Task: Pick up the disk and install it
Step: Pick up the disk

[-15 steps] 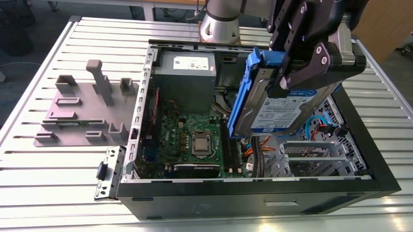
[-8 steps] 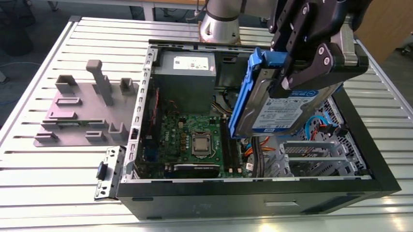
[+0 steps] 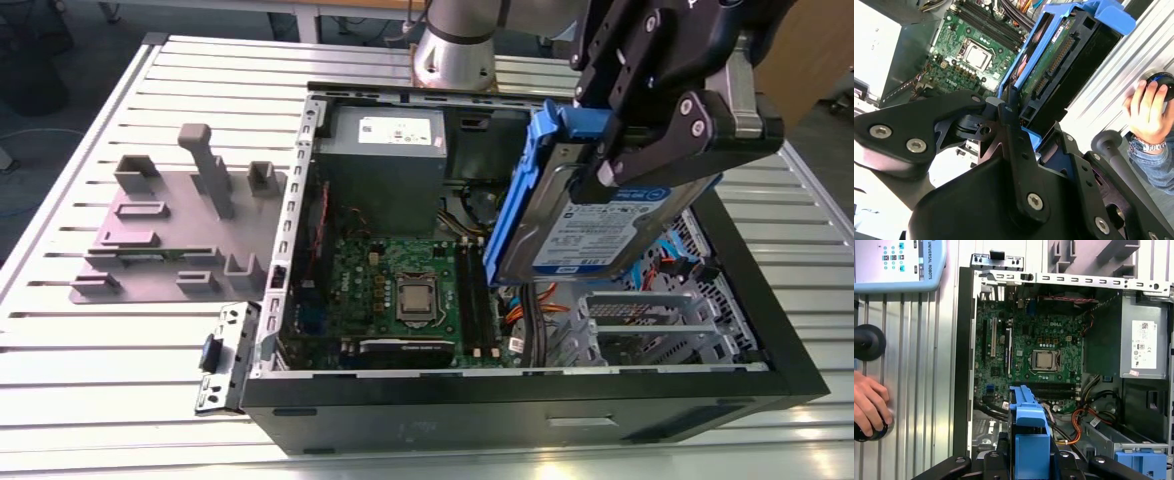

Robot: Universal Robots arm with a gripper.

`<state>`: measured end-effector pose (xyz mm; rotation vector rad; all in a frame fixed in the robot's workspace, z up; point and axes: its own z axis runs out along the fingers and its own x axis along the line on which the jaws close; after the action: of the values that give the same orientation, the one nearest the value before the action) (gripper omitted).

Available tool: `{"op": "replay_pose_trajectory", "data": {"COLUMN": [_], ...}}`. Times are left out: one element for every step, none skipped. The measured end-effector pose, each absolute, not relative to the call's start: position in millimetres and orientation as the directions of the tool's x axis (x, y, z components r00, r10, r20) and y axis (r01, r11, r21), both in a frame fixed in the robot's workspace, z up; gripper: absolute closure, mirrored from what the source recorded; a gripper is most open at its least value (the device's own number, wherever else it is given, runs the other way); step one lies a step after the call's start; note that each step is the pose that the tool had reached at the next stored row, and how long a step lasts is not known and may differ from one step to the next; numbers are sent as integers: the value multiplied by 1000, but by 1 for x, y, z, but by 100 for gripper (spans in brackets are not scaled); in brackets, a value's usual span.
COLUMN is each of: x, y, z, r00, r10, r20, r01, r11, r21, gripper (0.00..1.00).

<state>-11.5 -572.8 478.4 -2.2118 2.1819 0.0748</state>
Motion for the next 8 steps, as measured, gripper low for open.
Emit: {"op": "replay_pose_trajectory", "data": {"x": [-11, -10, -10, -9, -9, -9, -8, -8], "y": [-573, -573, -573, -573, -573, -573, -573, -573], "z": [478, 478, 478, 478, 478, 478, 478, 478], "r00": [13, 13, 13, 13, 13, 13, 13, 13], "r10": [-998, -998, -998, -998, -998, -998, -998, -998], "r20": [-58, -58, -58, -58, -58, -58, -58, -58], "r01": [-1000, -1000, -1000, -1000, -1000, -1000, -1000, -1000], "r11": [-14, -14, -14, -14, -14, -14, -14, -14], "r21": [10, 10, 10, 10, 10, 10, 10, 10], "gripper": [64, 64, 64, 64, 64, 64, 64, 64]}}
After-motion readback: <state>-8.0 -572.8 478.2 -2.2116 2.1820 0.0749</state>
